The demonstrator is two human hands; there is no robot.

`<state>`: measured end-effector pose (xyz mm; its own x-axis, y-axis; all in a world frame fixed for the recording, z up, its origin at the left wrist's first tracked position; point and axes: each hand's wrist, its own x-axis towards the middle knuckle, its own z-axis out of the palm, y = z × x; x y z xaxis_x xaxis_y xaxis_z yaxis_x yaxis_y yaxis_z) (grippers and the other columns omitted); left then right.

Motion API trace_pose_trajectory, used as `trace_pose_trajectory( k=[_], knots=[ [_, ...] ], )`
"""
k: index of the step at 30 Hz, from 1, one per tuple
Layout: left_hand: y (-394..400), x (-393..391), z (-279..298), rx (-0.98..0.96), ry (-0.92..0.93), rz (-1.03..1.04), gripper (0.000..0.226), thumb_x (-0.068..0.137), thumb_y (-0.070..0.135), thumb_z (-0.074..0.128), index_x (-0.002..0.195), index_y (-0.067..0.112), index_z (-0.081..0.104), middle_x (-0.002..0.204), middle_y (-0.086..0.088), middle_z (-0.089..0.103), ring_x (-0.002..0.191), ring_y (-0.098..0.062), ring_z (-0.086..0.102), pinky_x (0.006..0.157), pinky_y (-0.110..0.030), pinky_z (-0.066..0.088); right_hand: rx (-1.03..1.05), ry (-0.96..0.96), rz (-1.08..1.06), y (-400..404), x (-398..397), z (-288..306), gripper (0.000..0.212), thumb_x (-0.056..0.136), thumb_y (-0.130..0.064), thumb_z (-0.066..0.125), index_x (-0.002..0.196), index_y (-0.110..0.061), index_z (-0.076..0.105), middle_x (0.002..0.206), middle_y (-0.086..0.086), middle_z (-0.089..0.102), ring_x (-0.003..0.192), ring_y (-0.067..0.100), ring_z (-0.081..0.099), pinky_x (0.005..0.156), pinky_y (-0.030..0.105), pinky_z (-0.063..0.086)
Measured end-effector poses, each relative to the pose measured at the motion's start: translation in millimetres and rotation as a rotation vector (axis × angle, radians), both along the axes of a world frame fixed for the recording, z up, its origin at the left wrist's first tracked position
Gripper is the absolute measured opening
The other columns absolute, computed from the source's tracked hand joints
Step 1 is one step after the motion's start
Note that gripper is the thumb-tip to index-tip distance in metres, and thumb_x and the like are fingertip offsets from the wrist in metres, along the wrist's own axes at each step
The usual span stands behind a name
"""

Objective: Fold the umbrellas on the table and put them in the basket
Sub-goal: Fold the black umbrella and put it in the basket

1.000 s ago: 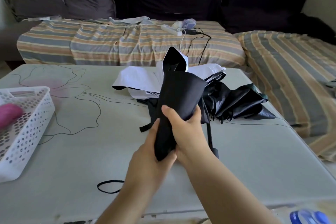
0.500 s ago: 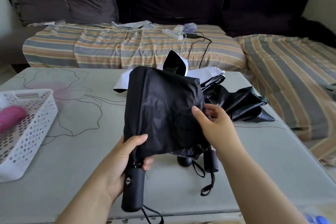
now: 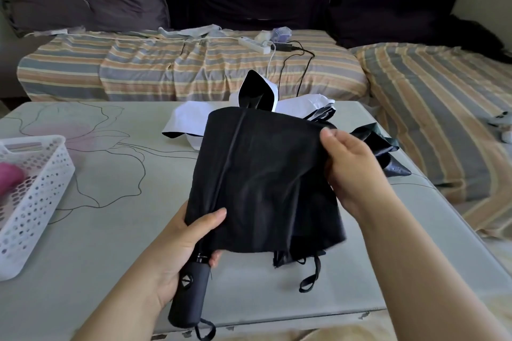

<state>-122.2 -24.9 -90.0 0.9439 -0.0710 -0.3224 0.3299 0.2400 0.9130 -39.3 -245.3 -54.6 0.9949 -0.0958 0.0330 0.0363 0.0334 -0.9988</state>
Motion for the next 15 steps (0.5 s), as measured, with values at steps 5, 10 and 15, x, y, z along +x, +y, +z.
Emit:
trace_pose_trajectory(
  k=[5, 10, 15],
  knots=[
    [-4, -1, -2, 0.031, -0.001, 0.020, 0.026, 0.081, 0.019, 0.064, 0.100, 0.006, 0.053, 0.051, -0.006, 0.052, 0.040, -0.018, 0.042, 0.038, -0.021, 0.036, 0.024, 0.237, 0.114, -8, -2, 3, 0.080, 0.077, -0.075, 0.051, 0.113, -0.005, 0.063, 0.103, 0.032, 0.056, 0.086, 0.026, 0.048, 0.077, 0.037, 0.042],
    [-1, 1, -1, 0.062, -0.005, 0.066, 0.025, 0.081, 0.022, 0.065, 0.097, 0.009, 0.053, 0.051, -0.006, 0.051, 0.039, -0.018, 0.041, 0.038, -0.021, 0.035, -0.260, 0.341, 0.389, -8, -14, -4, 0.034, 0.084, -0.047, 0.064, 0.104, -0.020, 0.070, 0.100, -0.002, 0.074, 0.094, 0.018, 0.070, 0.089, 0.037, 0.052],
    [1, 3, -2, 0.083, -0.022, 0.126, 0.021, 0.085, 0.026, 0.062, 0.091, 0.010, 0.051, 0.049, -0.007, 0.049, 0.038, -0.017, 0.041, 0.038, -0.020, 0.035, 0.223, 0.272, 0.354, 2, -15, -3, 0.032, 0.096, -0.031, 0.047, 0.103, -0.009, 0.069, 0.102, 0.007, 0.073, 0.094, 0.021, 0.069, 0.076, 0.033, 0.057]
  ],
)
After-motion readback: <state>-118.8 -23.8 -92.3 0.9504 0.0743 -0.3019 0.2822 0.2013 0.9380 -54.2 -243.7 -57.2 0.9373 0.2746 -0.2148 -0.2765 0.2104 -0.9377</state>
